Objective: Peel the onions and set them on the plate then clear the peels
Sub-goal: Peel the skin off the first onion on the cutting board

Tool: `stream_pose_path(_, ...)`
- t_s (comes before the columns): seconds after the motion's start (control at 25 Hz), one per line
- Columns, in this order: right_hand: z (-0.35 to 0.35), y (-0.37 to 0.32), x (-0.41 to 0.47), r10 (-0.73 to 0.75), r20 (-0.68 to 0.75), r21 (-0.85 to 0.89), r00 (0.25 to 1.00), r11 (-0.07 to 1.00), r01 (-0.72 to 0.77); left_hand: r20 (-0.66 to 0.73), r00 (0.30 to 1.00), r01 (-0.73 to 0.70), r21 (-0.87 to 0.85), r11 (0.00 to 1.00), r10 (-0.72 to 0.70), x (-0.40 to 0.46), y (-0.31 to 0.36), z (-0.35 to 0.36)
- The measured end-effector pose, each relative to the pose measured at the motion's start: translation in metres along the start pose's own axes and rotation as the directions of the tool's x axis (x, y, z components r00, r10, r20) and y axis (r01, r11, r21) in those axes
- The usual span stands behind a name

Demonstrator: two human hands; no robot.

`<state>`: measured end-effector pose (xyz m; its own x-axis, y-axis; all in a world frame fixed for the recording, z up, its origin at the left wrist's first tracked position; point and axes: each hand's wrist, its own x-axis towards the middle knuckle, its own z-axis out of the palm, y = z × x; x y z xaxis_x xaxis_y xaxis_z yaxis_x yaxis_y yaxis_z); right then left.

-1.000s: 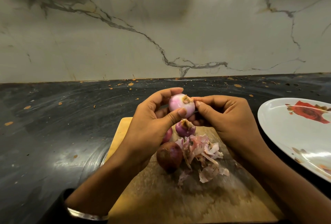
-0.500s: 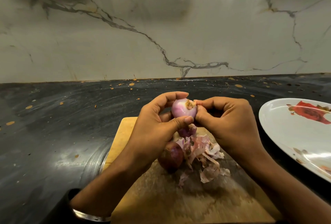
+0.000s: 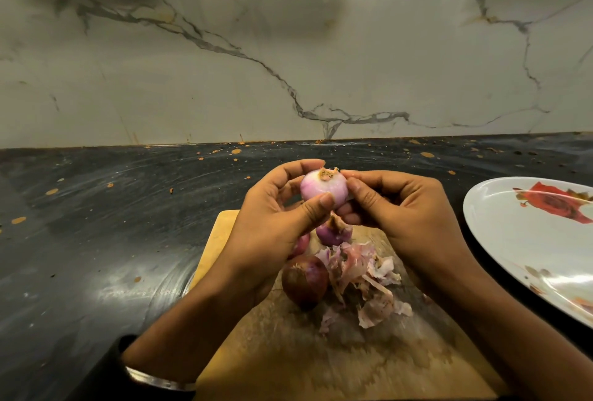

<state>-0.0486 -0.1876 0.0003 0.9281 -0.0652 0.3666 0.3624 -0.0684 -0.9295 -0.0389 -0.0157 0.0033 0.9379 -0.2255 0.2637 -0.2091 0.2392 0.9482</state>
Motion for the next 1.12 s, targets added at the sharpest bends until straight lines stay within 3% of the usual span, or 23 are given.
stream_pose_path(0.48, -0.0013, 0.0022, -0.0024, -0.02, -0.042, -0.048, 0.999, 0.999, 0.018, 0.03, 0.999, -0.03, 0.092, 0.995, 0.027, -0.0046, 0.0001, 0.0046)
stream_pose_path(0.72, 0.0028, 0.0001, -0.0006, 0.12, 0.057, 0.127, 0.991, 0.984, -0.127, 0.0, 1.0, 0.016, -0.01, 1.0, -0.016, -0.0015, -0.0029, 0.0035)
stream_pose_path(0.88, 0.0017, 0.0006, -0.0006, 0.131, 0.064, 0.144, 0.989, 0.98, -0.139, 0.007, 1.0, 0.017, 0.011, 1.0, -0.017, -0.0027, -0.003, 0.0047)
stream_pose_path(1.0, 0.0011, 0.0026, -0.0014, 0.084, 0.054, 0.093, 0.995, 0.992, -0.089, 0.006, 0.999, 0.034, 0.007, 0.999, -0.034, -0.0036, -0.0028, 0.0051)
stream_pose_path(1.12, 0.0025, 0.0067, -0.003, -0.036, -0.01, -0.098, 0.999, 0.995, 0.035, 0.011, 0.998, 0.059, -0.005, 0.998, -0.059, -0.0028, -0.0027, 0.0047)
